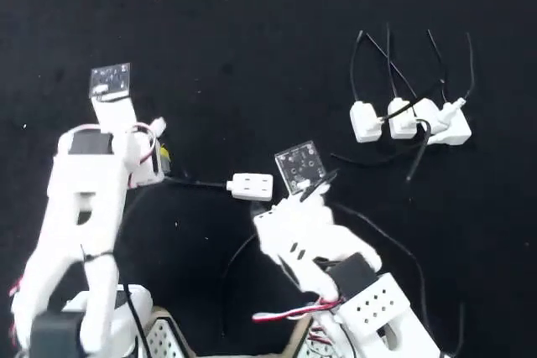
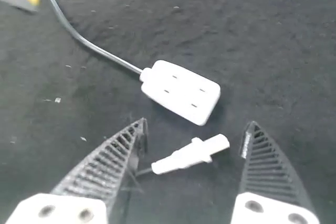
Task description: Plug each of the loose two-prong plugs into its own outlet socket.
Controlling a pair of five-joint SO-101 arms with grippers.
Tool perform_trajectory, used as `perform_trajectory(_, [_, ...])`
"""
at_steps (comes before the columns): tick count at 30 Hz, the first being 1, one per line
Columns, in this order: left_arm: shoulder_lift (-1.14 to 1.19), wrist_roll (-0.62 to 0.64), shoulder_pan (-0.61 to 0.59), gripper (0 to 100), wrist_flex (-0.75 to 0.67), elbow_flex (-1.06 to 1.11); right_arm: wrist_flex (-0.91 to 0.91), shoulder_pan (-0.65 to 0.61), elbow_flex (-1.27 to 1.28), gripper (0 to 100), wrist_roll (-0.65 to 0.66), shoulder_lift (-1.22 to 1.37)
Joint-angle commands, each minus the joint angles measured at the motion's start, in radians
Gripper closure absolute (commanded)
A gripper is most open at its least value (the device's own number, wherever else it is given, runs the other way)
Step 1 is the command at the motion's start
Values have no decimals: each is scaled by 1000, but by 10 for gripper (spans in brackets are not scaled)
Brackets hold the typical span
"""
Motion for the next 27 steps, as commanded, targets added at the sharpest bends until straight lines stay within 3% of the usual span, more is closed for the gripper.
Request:
perform_trajectory(1, [-140,17,-16,816,-140,127,-40,-37,-10,724,-18,10])
perform_trajectory(10, [-244,17,-10,816,-351,329,3,-21,-107,725,2,94])
perform_trajectory(13, [-247,17,-10,816,-400,367,6,21,-196,796,40,231])
perform_trajectory(17, [-245,17,-13,816,-408,378,35,58,-318,897,112,390])
perform_trajectory(22, [-244,17,-16,816,-402,380,29,58,-361,899,282,410])
perform_trajectory(27, [-245,14,-18,816,-404,380,37,81,-326,899,272,410])
